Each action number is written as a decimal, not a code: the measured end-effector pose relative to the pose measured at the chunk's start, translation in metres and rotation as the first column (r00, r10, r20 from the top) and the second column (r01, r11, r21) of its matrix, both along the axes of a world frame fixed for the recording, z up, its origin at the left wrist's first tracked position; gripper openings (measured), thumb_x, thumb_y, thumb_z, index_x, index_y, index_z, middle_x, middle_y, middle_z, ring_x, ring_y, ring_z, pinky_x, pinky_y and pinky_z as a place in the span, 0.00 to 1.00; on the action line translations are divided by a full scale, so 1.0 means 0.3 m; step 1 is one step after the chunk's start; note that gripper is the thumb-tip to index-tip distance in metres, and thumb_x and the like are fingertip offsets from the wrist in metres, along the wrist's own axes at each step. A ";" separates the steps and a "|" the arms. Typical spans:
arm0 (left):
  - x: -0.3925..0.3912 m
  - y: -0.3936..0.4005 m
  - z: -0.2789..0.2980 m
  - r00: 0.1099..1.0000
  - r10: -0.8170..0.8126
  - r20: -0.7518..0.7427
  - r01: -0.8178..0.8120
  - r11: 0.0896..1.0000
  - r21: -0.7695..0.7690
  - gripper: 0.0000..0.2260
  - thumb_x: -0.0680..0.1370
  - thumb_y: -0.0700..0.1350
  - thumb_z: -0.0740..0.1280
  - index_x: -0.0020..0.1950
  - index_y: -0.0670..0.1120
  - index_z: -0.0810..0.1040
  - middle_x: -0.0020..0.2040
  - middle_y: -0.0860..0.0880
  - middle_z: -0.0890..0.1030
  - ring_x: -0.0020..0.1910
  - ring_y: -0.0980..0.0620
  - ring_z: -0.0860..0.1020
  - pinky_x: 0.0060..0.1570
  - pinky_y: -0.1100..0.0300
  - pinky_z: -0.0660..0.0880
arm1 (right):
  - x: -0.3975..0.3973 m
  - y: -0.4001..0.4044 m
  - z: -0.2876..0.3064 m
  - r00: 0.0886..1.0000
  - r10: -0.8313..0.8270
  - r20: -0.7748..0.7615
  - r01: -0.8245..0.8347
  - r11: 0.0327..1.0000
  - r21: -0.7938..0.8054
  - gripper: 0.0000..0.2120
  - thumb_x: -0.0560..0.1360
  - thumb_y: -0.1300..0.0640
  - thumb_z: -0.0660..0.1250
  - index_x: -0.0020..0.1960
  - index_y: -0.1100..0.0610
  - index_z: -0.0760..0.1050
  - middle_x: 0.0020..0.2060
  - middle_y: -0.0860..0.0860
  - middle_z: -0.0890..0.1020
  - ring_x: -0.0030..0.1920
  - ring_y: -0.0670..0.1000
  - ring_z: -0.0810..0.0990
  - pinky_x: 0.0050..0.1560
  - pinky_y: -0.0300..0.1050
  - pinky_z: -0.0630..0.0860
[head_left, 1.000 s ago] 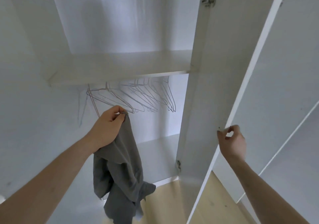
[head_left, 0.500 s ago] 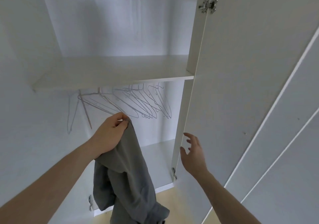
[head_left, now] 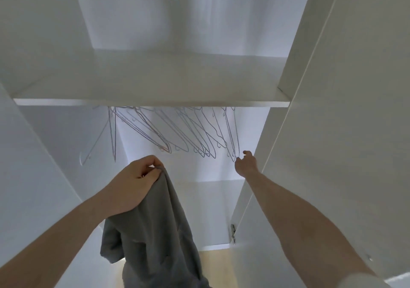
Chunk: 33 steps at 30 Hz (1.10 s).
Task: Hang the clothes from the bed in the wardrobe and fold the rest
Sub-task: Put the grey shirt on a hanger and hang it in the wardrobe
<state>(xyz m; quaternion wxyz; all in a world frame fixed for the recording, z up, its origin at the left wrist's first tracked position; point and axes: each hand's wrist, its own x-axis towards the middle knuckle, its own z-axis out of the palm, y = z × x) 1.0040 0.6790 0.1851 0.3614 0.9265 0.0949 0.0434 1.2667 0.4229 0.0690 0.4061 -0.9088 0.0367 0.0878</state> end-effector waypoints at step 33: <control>0.087 -0.034 -0.049 0.992 0.126 -0.028 -0.126 0.992 0.006 0.10 0.86 0.48 0.58 0.49 0.55 0.76 0.40 0.56 0.83 0.43 0.53 0.81 0.43 0.67 0.72 | 0.053 -0.090 -0.120 0.976 -0.218 0.022 0.204 0.940 0.274 0.14 0.79 0.66 0.57 0.58 0.62 0.79 0.48 0.60 0.84 0.46 0.62 0.83 0.45 0.52 0.81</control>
